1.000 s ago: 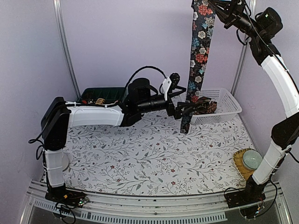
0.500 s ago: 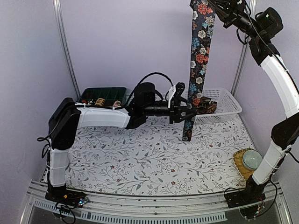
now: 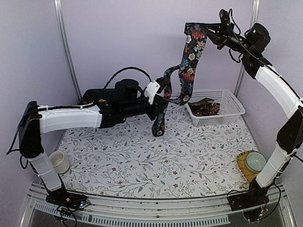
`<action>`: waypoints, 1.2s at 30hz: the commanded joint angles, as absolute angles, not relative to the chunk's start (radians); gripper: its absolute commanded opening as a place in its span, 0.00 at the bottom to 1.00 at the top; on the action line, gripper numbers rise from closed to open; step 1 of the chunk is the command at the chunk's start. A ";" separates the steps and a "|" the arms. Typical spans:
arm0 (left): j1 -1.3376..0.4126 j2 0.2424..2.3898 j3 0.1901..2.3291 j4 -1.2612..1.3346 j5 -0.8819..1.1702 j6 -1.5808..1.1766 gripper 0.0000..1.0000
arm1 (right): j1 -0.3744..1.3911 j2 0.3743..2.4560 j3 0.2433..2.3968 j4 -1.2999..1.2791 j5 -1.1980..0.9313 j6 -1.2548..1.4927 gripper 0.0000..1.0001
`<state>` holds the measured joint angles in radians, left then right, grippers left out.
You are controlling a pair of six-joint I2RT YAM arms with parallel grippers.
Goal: Roll the ties
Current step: Pass from the right arm to the left, then place the tie at the center of the board.
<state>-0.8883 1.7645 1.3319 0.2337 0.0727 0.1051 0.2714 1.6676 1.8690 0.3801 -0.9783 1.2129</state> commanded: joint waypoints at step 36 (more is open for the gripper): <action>-0.938 1.482 0.873 -0.481 -0.834 0.363 0.20 | 0.566 1.397 1.135 -0.242 -0.092 0.315 1.00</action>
<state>-0.8944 1.5112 0.8177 -0.3912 -0.9291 0.4339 0.4324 1.2419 0.9970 -0.1738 -0.3107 0.3759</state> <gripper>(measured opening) 0.075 0.997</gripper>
